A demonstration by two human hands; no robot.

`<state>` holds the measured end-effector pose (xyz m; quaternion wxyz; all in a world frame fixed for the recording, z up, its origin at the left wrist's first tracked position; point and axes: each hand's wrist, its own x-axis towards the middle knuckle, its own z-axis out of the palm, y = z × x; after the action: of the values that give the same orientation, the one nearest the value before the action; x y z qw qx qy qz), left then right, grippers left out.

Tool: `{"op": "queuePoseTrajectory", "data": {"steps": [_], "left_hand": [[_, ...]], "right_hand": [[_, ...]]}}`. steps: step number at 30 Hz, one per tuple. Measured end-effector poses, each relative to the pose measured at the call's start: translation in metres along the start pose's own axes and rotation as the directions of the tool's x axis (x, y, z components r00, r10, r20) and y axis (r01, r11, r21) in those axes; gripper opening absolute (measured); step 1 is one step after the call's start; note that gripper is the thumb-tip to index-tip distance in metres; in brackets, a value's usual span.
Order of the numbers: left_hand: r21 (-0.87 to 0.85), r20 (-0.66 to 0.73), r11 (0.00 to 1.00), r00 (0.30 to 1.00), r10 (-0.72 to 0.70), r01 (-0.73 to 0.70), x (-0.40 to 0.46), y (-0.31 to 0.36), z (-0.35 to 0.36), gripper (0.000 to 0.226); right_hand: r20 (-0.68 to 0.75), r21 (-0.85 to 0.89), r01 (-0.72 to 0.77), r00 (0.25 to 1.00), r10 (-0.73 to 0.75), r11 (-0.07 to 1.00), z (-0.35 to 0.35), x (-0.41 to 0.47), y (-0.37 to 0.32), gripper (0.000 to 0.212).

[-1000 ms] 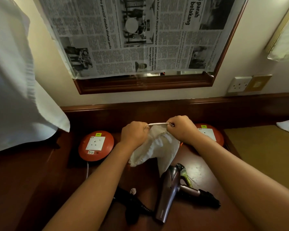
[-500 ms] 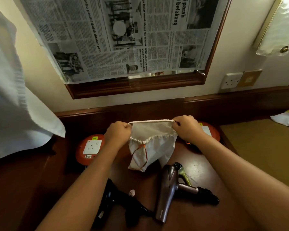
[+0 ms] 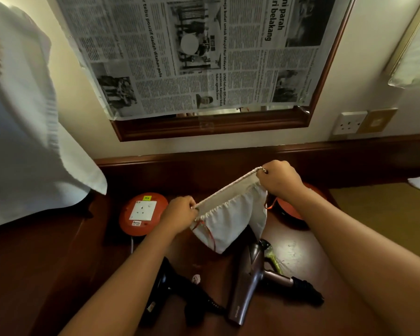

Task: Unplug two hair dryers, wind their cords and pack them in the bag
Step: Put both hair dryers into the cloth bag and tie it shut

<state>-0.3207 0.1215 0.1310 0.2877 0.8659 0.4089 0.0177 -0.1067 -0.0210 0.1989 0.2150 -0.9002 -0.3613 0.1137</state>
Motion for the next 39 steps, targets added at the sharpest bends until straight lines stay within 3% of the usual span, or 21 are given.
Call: {"op": "queuePoseTrajectory", "data": {"steps": [6,8,11,14,17,19,23,27,33,36,39], "left_hand": [[0.136,-0.092,0.986,0.992,-0.082,0.094,-0.009,-0.04,-0.047,0.012],[0.091,-0.09,0.991,0.992,-0.091,0.099,-0.009,-0.042,-0.054,0.014],[-0.248,-0.06,0.961,0.989,-0.138,0.119,-0.01,-0.038,-0.053,0.012],[-0.621,0.001,0.762,0.971,-0.237,0.187,-0.011,-0.03,-0.051,0.013],[-0.772,0.048,0.601,0.961,-0.273,0.209,-0.012,-0.017,-0.052,0.011],[-0.804,0.017,0.569,0.963,-0.268,0.173,-0.012,-0.012,-0.055,0.013],[-0.772,-0.046,0.625,0.971,-0.235,0.115,-0.012,-0.014,-0.059,0.021],[-0.41,-0.148,0.911,0.983,-0.107,0.037,-0.015,-0.028,-0.065,0.019],[-0.179,-0.106,0.983,0.994,0.014,-0.033,-0.016,-0.045,-0.081,0.013],[-0.238,-0.127,0.971,0.992,0.004,-0.034,-0.01,-0.046,-0.079,0.008],[-0.539,-0.087,0.842,0.993,-0.076,0.018,-0.003,-0.042,-0.073,0.005]], "right_hand": [[0.046,-0.088,0.036,0.998,-0.032,0.995,-0.014,0.006,0.027,0.023],[0.031,-0.086,0.04,0.999,-0.037,0.995,-0.009,0.005,0.028,0.02],[-0.004,0.033,0.043,0.999,-0.043,0.999,-0.007,0.002,0.02,0.021],[-0.027,0.133,0.078,0.997,-0.075,0.988,-0.01,0.001,0.014,0.019],[-0.036,0.135,0.106,0.994,-0.102,0.985,-0.011,0.001,0.008,0.014],[-0.023,0.126,0.114,0.993,-0.112,0.986,-0.011,0.001,0.006,0.01],[-0.044,0.118,0.107,0.994,-0.103,0.987,-0.008,0.001,0.009,0.011],[-0.087,0.138,0.072,0.994,-0.06,0.988,-0.012,0.003,0.019,0.009],[-0.026,0.205,0.016,1.0,-0.011,0.979,-0.022,0.004,0.029,0.009],[-0.056,0.274,-0.005,0.998,0.021,0.962,-0.018,0.007,0.027,0.01],[-0.056,0.419,-0.061,0.994,0.093,0.906,-0.015,0.012,0.024,0.013]]}}
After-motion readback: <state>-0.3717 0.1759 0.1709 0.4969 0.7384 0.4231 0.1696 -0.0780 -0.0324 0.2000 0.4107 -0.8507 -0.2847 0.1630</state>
